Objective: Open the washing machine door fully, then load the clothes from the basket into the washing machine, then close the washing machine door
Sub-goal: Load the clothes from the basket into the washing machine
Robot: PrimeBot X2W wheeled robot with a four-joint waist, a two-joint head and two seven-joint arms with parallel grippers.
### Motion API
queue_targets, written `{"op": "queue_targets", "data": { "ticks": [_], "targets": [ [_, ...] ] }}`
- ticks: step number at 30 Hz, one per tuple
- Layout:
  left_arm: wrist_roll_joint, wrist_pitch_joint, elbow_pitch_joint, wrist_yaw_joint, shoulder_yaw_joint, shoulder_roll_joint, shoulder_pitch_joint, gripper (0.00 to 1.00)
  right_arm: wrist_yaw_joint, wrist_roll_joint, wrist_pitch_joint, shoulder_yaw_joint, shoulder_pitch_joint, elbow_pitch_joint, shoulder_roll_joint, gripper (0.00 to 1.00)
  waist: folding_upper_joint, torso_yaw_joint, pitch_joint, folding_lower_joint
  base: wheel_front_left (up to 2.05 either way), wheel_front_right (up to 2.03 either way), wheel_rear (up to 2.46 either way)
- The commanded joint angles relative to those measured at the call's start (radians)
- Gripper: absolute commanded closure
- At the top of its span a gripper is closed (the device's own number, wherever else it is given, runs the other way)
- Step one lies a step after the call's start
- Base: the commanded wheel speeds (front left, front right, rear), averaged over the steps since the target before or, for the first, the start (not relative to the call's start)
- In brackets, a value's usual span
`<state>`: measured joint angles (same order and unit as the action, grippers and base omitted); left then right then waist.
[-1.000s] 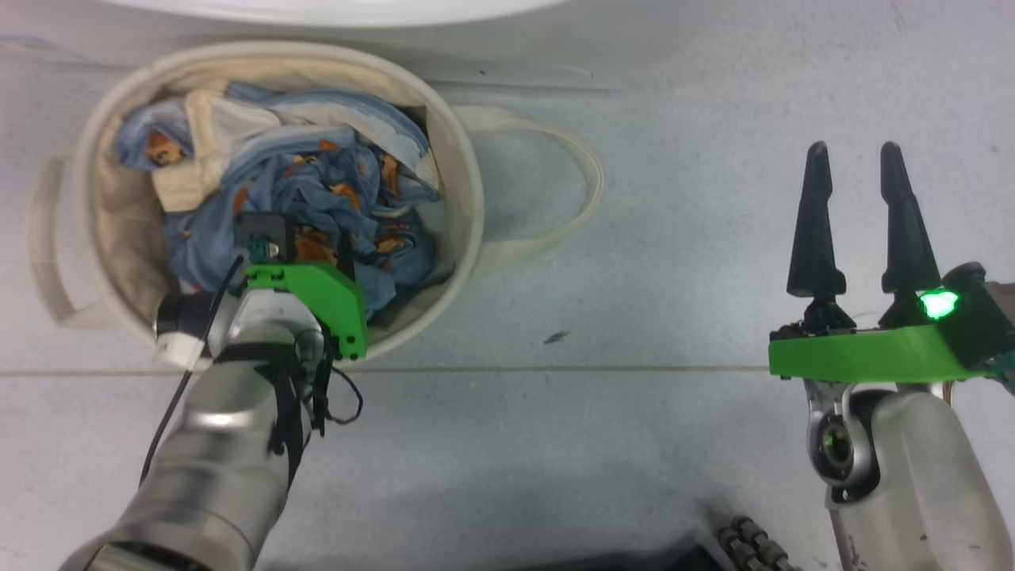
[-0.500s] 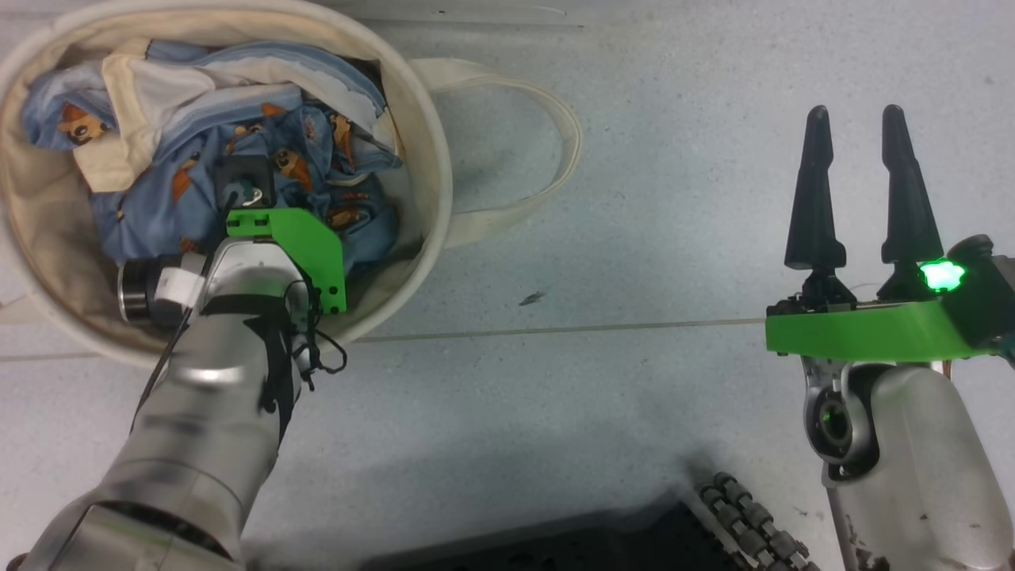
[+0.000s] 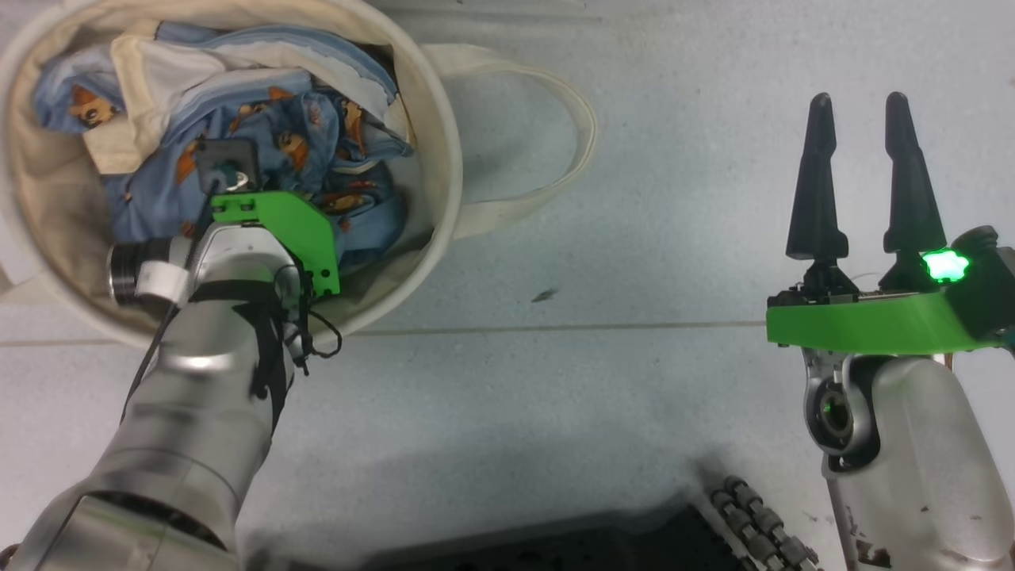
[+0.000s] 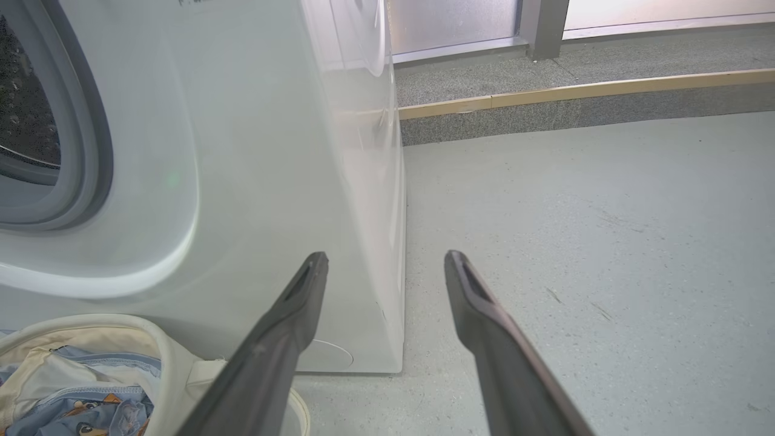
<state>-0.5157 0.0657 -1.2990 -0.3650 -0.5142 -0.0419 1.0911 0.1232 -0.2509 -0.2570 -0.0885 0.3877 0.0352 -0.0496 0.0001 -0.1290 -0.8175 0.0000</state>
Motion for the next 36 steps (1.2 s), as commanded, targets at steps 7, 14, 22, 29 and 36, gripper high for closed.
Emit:
{"op": "queue_targets", "data": {
  "ticks": [7, 14, 22, 29, 36],
  "targets": [
    [0.027, 0.178, 0.034, 0.053, -0.017, -0.02, -0.018, 1.0, 0.008, 0.001, -0.005, -0.021, -0.035, 0.004, -0.005, 0.0, -0.0001, 0.042, 0.099, 0.0, 0.0, 0.0, 0.0],
    [0.084, 0.196, 0.366, 0.073, 0.085, -0.074, -0.148, 1.0, 0.008, 0.0, -0.005, -0.019, -0.058, -0.02, -0.004, 0.0, -0.0001, 0.072, 0.213, 0.0, 0.0, 0.0, 0.0],
    [0.239, 0.196, 0.755, 0.144, 0.252, -0.054, -0.383, 1.0, 0.008, 0.0, -0.005, -0.01, -0.108, -0.047, -0.002, 0.0, -0.0001, 0.1, 0.357, 0.0, 0.0, 0.0, 0.0],
    [0.319, 0.196, 0.986, 0.238, 0.349, -0.018, -0.545, 1.0, 0.008, -0.004, -0.005, -0.008, -0.156, -0.061, -0.001, 0.0, -0.0001, 0.11, 0.463, 0.0, 0.0, 0.0, 0.0],
    [0.332, 0.196, 1.149, 0.292, 0.381, -0.009, -0.647, 1.0, 0.008, -0.023, -0.005, -0.01, -0.191, -0.073, -0.001, 0.0, -0.0001, 0.115, 0.54, 0.0, 0.0, 0.0, 0.0]
  ]
}}
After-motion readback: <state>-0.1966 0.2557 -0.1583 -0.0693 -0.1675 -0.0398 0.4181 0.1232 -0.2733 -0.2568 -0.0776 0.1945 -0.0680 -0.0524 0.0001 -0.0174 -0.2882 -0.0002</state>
